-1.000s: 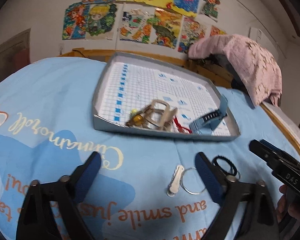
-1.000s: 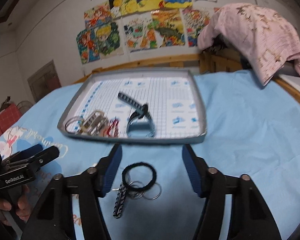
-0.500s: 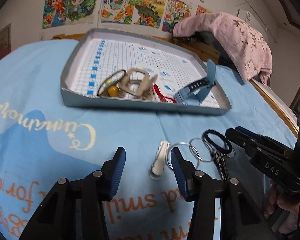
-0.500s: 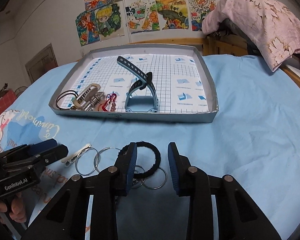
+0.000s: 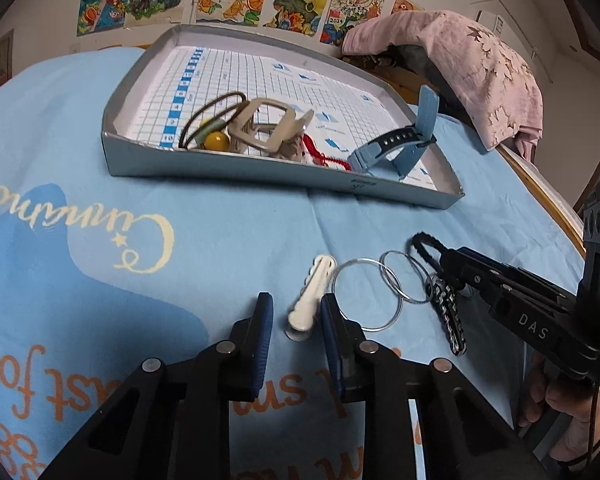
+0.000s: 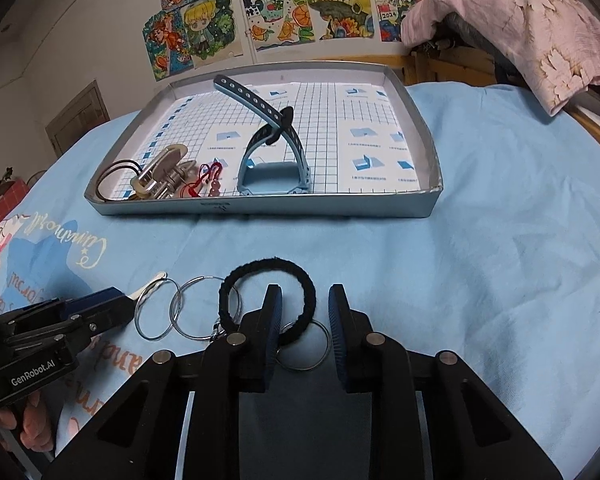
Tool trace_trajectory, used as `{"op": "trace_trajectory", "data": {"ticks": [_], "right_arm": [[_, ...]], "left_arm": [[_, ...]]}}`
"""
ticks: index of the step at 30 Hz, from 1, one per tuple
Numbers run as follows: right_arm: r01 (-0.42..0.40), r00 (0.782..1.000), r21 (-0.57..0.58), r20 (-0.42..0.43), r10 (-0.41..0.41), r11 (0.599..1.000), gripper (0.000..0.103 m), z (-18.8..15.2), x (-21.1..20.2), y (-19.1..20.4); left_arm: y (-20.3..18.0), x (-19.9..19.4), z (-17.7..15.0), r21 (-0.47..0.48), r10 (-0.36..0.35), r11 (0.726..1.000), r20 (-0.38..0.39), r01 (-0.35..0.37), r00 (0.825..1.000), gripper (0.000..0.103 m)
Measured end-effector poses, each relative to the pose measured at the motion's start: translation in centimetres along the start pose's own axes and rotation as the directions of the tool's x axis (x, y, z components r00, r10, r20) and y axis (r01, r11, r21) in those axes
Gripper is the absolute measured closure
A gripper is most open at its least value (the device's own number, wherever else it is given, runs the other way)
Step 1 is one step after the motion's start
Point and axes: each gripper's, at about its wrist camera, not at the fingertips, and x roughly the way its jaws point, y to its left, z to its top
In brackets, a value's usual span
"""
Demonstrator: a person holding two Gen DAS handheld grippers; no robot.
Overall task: Organize jewelry
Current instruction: 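Close the right tool on the black hair tie while the left tool grasps the white plastic clip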
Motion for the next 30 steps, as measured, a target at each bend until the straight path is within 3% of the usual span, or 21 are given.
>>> {"op": "trace_trajectory", "data": {"ticks": [4,13,30], "right_arm": [[0.002,1.0,0.002,-0.003,-0.002,1.0,0.088,-0.1,0.1,-0.1],[0.005,1.0,0.013,-0.011,-0.004,1.0,0.098,0.0,0.6,-0.3],[-0.063,0.984,0.038,0.171,0.055,0.997,0.098,1.0,-3.3,-0.5]], "left_arm": [[0.0,0.2,-0.1,0.0,0.0,1.0,-0.009,0.0,1.0,0.086],[0.0,0.3,-0.1,-0.001,0.001,1.0,-0.006,-0.001,1.0,0.087],[0.2,-4.0,1.7,-0.035,-0.027,0.999,0.187,0.034,0.982,0.089]]}}
